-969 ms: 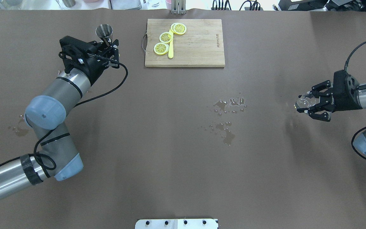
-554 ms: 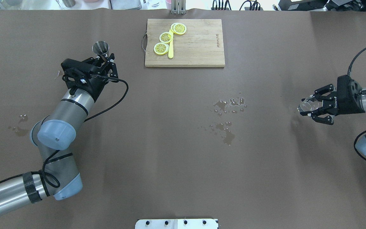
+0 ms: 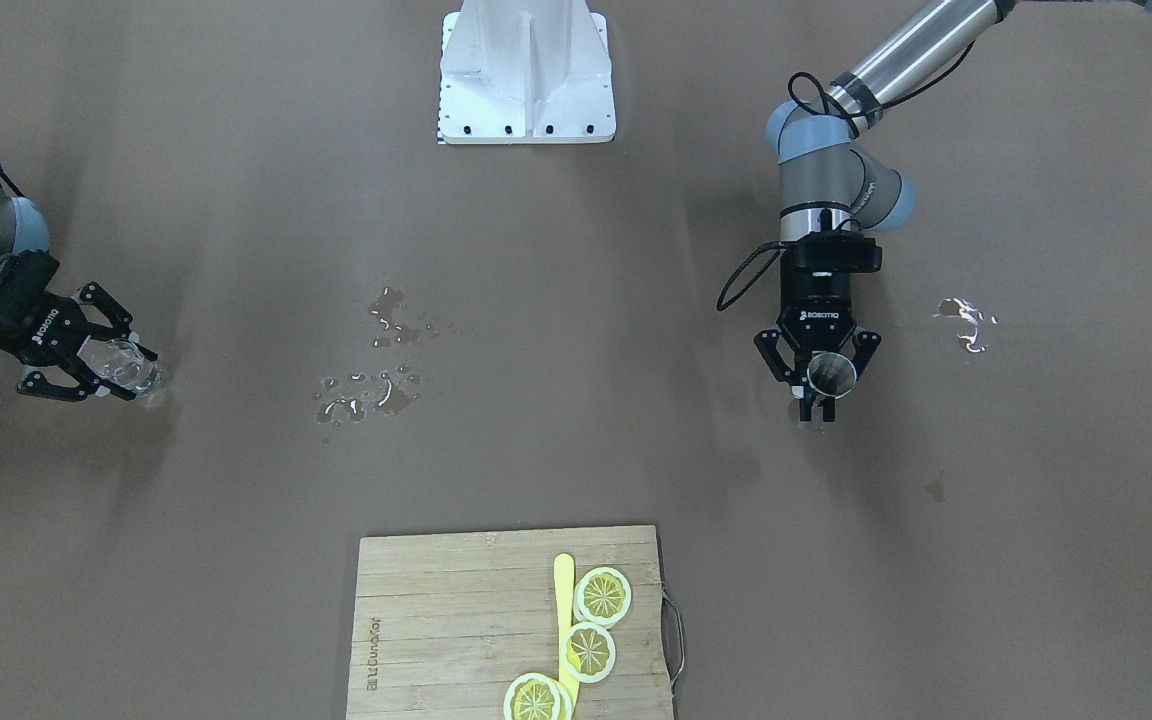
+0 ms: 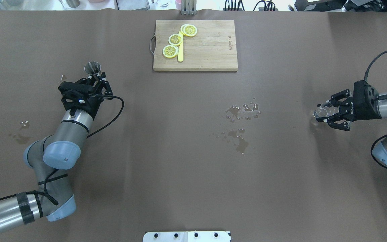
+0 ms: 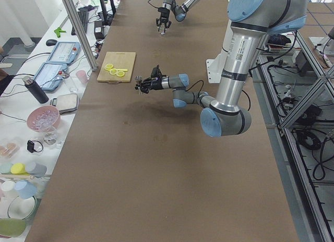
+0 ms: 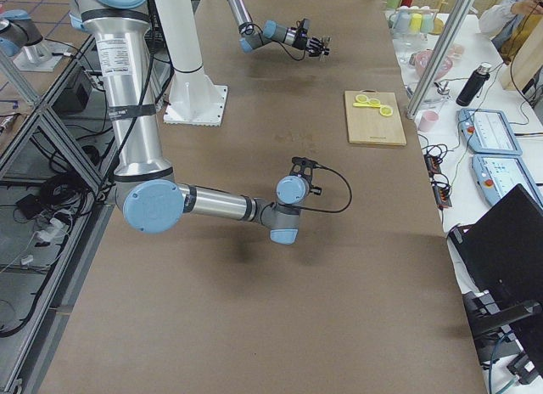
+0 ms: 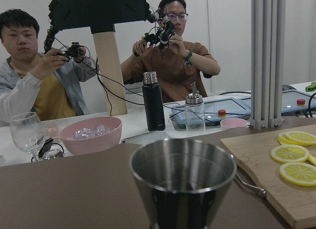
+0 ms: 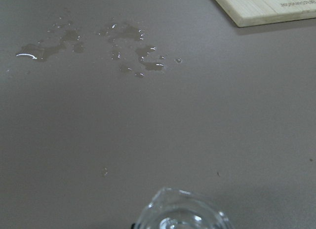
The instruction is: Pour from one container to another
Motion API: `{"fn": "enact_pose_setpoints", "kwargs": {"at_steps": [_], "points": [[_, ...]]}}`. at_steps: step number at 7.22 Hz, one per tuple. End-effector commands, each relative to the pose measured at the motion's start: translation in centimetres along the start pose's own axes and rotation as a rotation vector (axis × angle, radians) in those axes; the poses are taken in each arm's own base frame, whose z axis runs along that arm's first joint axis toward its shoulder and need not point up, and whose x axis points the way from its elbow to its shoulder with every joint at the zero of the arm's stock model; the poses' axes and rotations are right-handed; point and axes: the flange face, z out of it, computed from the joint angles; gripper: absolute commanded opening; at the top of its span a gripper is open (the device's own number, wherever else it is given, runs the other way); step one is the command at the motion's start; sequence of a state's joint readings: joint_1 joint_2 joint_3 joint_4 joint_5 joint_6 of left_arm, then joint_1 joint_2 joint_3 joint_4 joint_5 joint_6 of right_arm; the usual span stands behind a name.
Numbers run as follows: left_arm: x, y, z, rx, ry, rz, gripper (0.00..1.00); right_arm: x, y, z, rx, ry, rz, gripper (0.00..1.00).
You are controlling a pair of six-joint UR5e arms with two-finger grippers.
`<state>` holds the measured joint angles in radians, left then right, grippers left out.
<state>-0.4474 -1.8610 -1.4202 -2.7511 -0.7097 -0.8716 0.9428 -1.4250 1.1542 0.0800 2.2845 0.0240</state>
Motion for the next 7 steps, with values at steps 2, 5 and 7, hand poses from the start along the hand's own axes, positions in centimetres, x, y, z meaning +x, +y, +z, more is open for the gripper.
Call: {"fn": "enact_pose_setpoints", "kwargs": {"at_steps": [2,5,7], "points": [[-0.8,2.3,-1.3,-0.008,-0.007,-0.050,0.00,0.8,-0.2,0.9,-0.003,0.001,0.002,0.00],[0.4,4.2,-2.8,0.019,-0.035,-0.091,0.00,0.6,0.5,0.6,-0.001,0.001,0.000,0.00],[0.4,5.1,-3.2,0.036,-0.054,-0.072,0.00,0.5,1.1,0.4,-0.002,0.002,0.001,0.00]]}}
